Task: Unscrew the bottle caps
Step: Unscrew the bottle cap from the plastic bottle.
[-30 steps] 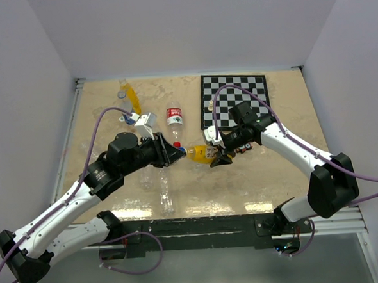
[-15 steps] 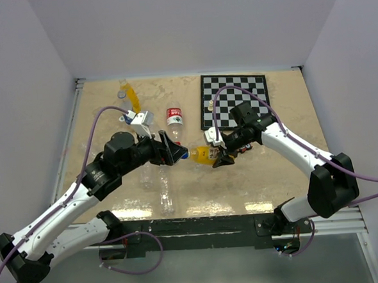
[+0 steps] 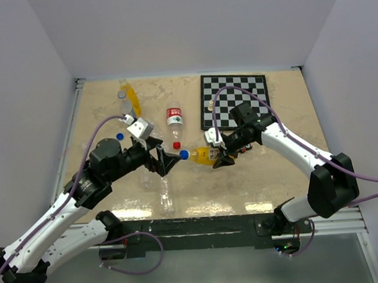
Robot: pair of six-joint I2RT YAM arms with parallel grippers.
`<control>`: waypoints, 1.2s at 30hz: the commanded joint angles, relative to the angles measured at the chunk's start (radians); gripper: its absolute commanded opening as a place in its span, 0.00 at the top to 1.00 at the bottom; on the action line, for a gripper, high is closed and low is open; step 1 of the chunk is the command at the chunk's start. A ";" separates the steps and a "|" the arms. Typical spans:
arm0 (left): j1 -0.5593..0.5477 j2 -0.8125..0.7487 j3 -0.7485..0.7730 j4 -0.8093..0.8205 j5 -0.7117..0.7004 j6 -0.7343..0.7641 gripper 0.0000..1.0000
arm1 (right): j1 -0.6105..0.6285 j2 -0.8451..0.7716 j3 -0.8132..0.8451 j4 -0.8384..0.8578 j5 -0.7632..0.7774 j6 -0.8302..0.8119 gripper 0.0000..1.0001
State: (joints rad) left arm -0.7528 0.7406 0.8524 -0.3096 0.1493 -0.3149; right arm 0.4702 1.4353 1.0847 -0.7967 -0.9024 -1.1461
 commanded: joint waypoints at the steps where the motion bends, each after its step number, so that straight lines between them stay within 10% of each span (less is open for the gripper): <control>1: 0.003 -0.024 0.036 0.021 0.113 0.270 0.00 | -0.002 -0.007 0.027 0.014 -0.038 -0.021 1.00; 12: 0.003 -0.060 -0.035 0.112 0.288 0.540 0.00 | -0.002 -0.007 0.027 0.014 -0.038 -0.021 1.00; 36: 0.003 -0.001 -0.070 0.188 0.340 0.619 0.00 | -0.002 -0.006 0.027 0.013 -0.036 -0.021 1.00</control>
State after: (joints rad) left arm -0.7528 0.7296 0.7963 -0.1963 0.4572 0.2607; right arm 0.4702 1.4353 1.0847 -0.7971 -0.8989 -1.1469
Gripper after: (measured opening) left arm 0.997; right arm 0.542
